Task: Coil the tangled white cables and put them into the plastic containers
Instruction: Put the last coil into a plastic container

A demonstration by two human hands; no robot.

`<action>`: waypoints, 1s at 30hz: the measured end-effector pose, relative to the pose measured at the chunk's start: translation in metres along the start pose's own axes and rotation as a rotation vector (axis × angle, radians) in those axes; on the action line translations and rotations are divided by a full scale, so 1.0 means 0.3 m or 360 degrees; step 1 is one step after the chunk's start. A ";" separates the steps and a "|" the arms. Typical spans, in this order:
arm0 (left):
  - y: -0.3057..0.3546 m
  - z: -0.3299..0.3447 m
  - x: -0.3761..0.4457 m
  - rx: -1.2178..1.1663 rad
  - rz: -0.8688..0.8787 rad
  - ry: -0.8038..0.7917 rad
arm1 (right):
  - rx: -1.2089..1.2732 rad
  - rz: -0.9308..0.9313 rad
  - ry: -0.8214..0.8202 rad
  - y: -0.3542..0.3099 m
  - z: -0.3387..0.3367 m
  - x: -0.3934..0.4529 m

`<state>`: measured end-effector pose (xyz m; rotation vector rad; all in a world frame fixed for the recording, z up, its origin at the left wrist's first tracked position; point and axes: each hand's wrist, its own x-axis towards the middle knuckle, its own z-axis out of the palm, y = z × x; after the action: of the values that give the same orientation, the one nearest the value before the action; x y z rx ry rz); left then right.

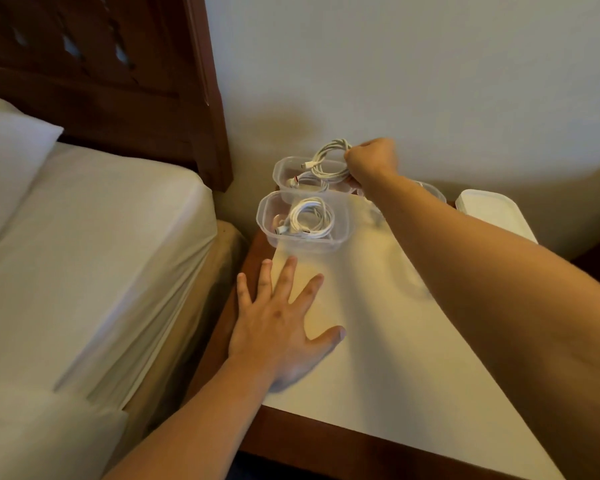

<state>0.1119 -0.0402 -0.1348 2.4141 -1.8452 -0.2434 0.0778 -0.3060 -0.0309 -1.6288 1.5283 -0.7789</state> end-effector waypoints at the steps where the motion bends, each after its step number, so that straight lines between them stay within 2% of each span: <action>1: 0.001 -0.001 0.001 -0.0004 -0.0002 0.0000 | 0.0000 0.0024 -0.0002 -0.006 0.009 0.004; 8: -0.001 -0.010 -0.001 -0.0022 0.0005 0.0005 | 0.0095 0.0156 -0.0175 -0.026 0.076 0.034; 18: 0.000 -0.011 -0.002 -0.0042 0.0000 0.0031 | -0.0762 -0.0261 -0.0179 -0.033 0.070 0.036; 30: 0.001 -0.015 -0.003 -0.0060 -0.0001 0.0021 | -0.1348 -0.0511 -0.0199 0.003 0.090 0.057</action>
<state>0.1122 -0.0395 -0.1302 2.3858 -1.8175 -0.2589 0.1018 -0.3197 -0.0469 -2.5241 1.6256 -0.1484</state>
